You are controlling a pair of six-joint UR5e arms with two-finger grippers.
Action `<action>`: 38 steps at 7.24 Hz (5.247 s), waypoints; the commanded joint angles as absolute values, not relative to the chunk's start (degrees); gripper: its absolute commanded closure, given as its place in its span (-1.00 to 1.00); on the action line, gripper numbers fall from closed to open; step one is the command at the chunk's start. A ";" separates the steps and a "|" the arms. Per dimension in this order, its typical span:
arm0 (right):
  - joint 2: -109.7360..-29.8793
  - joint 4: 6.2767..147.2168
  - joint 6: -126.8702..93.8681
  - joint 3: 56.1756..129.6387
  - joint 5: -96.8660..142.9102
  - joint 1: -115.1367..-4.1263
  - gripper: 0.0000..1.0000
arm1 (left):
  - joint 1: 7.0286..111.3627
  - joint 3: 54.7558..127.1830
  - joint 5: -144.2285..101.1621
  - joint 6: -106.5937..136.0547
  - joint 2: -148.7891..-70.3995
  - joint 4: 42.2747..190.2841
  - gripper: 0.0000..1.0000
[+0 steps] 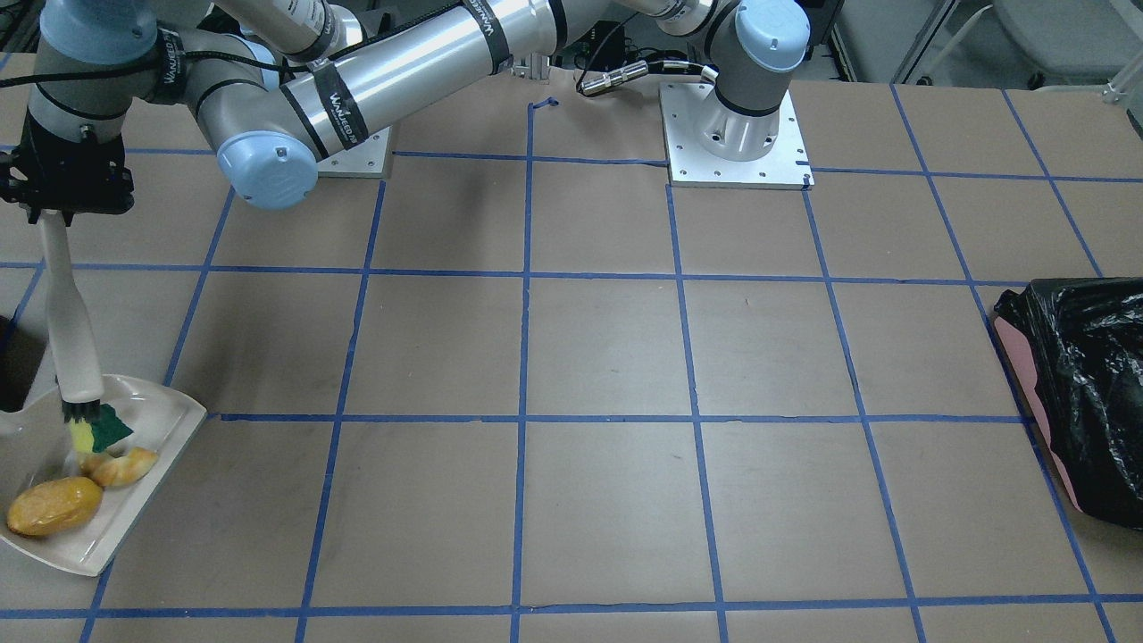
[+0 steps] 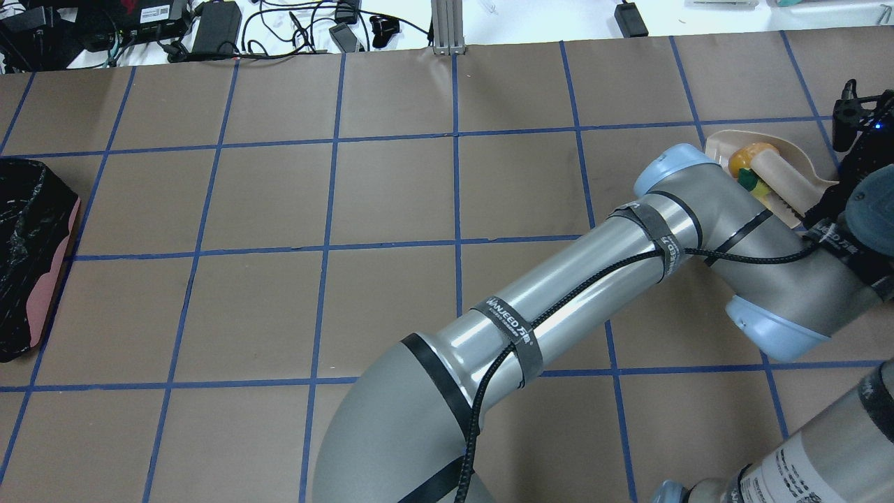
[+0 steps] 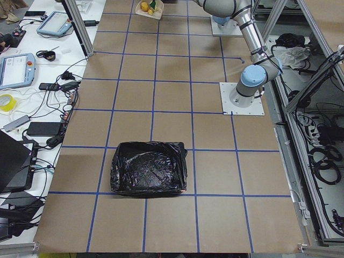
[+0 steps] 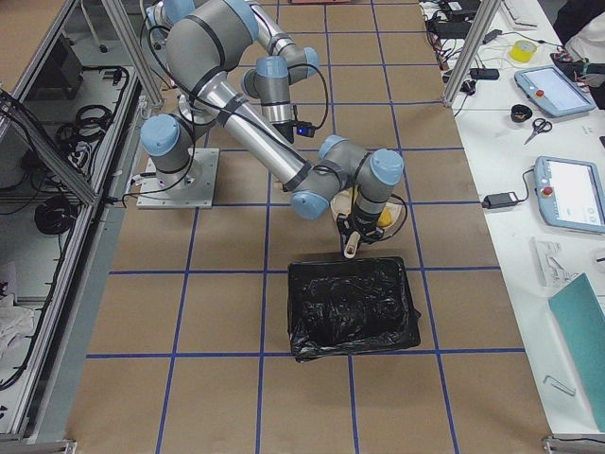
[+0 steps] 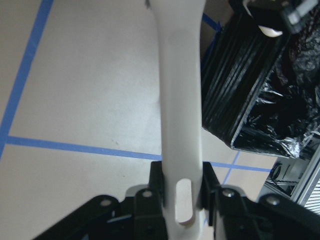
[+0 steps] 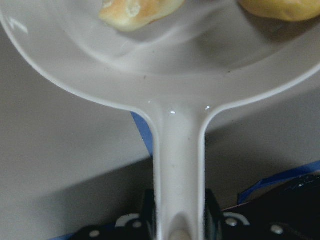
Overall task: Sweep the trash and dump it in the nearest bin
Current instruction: 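Brush the remaining trash into the dustpan held by the right gripper, then lift the dustpan with the right gripper over the bin and tip it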
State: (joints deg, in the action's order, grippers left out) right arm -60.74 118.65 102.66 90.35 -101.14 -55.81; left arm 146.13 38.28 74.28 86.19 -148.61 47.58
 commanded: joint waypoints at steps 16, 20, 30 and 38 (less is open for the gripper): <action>-68.89 118.22 101.95 88.95 -98.09 -55.28 1.00 | 134.06 68.79 73.92 68.35 -127.38 55.88 1.00; -69.96 111.89 113.08 80.08 -100.18 -48.80 1.00 | 122.71 78.89 77.05 47.07 -119.81 65.30 1.00; -65.74 129.09 135.01 75.32 -105.20 -31.47 1.00 | 121.11 114.69 79.89 29.62 -95.98 66.09 1.00; -67.49 135.88 128.50 78.84 -116.98 -33.49 1.00 | 120.32 117.42 80.87 26.54 -95.54 65.83 1.00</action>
